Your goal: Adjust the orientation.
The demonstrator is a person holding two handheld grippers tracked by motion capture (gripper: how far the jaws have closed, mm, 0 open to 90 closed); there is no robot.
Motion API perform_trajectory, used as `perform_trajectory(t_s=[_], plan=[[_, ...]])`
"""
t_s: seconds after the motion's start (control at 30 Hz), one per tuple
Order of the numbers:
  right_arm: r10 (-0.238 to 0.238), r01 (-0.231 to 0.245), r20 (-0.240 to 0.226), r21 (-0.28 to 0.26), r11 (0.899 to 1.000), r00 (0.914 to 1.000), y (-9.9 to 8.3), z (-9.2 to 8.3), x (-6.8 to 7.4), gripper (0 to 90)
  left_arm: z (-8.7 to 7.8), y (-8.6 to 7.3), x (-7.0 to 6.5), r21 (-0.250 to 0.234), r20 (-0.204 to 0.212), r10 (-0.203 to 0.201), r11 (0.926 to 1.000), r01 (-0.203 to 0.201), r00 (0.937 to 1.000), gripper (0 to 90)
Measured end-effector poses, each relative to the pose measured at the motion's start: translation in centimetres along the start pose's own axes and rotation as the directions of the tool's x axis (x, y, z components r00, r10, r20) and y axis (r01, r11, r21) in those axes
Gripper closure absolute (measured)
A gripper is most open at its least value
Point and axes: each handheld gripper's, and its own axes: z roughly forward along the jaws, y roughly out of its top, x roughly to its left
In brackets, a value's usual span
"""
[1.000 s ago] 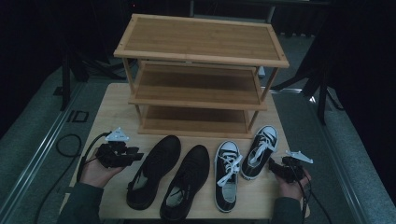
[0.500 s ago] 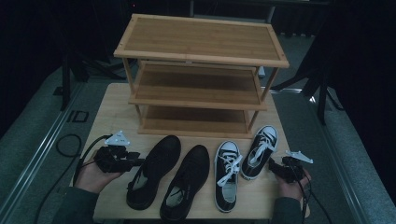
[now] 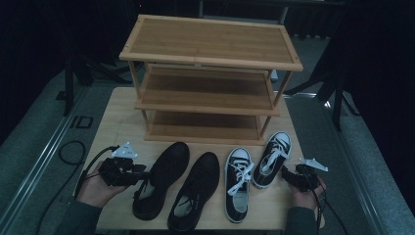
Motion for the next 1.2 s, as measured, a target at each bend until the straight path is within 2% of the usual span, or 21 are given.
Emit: perform_trajectory(t_s=[0.1, 0.33, 0.67, 0.87, 1.2], plan=[[-0.001, 0.001, 0.000, 0.000, 1.000, 1.0000, 0.0, 0.0, 0.0, 29.6, 0.2, 0.0, -0.2, 0.004, 0.006, 0.002, 1.0000, -0.002, 1.0000, 67.1], [-0.001, 0.001, 0.000, 0.000, 1.000, 1.0000, 0.0, 0.0, 0.0, 29.5, 1.1, 0.4, -0.5, 0.053, -0.035, 0.024, 0.9984, -0.022, 0.9991, 68.8], [-0.003, 0.003, -0.002, 0.000, 1.000, 1.0000, 0.0, 0.0, 0.0, 29.6, 2.1, 1.1, -0.6, 0.099, -0.051, 0.012, 0.9951, -0.007, 0.9986, 72.6], [-0.003, 0.003, -0.003, 0.000, 1.000, 1.0000, 0.0, 0.0, 0.0, 29.6, 3.0, 1.5, -0.5, 0.134, -0.060, -0.011, 0.9908, 0.019, 0.9981, 76.3], [-0.005, 0.005, -0.003, 0.000, 1.000, 1.0000, 0.0, 0.0, -0.1, 29.5, 4.2, 2.0, -0.4, 0.157, -0.070, -0.031, 0.9868, 0.042, 0.9971, 78.0]])
